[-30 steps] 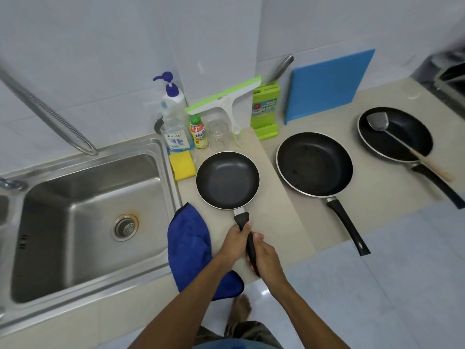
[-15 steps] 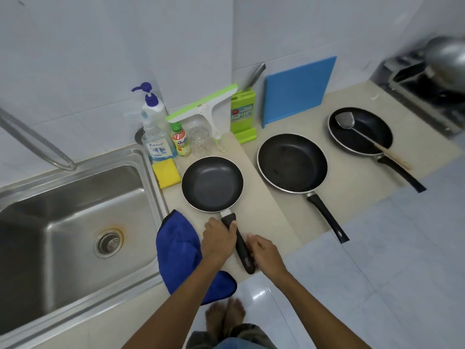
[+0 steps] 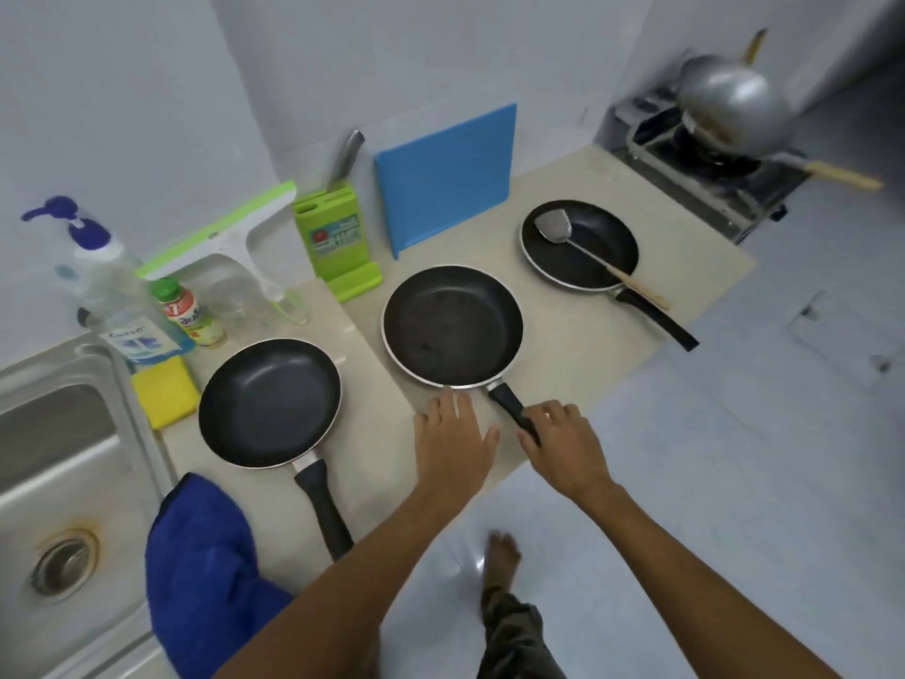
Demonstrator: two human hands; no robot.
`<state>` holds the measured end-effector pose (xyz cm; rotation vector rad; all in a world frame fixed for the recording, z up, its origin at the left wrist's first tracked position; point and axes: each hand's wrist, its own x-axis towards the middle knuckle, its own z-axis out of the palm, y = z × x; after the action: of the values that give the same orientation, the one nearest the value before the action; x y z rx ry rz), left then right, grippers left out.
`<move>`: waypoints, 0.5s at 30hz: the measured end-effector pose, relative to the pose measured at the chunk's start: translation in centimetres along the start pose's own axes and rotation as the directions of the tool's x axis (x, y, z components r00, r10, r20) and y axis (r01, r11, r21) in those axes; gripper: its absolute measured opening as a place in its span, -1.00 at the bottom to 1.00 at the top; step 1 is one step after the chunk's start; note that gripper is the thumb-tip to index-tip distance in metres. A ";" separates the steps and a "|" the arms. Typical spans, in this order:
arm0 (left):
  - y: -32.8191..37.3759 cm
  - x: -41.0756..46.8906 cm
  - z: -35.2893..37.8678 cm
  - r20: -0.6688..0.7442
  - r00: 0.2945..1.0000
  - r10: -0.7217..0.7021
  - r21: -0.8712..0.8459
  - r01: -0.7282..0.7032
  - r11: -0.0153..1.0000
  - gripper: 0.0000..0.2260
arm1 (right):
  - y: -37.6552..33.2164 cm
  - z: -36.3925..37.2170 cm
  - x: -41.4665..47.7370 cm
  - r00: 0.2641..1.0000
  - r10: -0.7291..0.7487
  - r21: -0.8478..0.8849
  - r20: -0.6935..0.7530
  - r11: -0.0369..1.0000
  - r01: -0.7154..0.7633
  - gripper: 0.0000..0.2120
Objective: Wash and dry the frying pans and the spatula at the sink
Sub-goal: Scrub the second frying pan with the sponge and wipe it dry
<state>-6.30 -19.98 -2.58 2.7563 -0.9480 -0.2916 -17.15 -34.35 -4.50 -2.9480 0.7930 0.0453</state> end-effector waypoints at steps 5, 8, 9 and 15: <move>6.0 3.9 4.3 0.188 0.979 -0.074 -0.062 0.087 0.994 -0.39 | 5.8 2.8 1.7 0.993 0.059 0.105 0.103 0.992 -0.070 -0.57; 8.1 5.8 6.6 0.279 0.944 -0.175 -0.014 0.186 0.982 -0.44 | 6.9 4.7 1.8 0.977 0.088 0.249 0.195 0.959 -0.136 -0.50; 8.6 6.5 7.3 0.321 0.922 -0.217 0.008 0.227 0.974 -0.44 | 7.0 5.4 1.9 0.972 0.077 0.283 0.224 0.949 -0.140 -0.45; 10.4 9.1 10.7 0.549 0.693 -0.468 -0.288 0.682 0.672 -0.45 | 6.1 7.1 2.5 0.893 0.045 0.417 0.447 0.873 -0.253 -0.72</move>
<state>-7.98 -35.07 -11.16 2.4560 0.0510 -1.1255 -18.15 -40.20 -12.22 -2.2922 0.8246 0.4311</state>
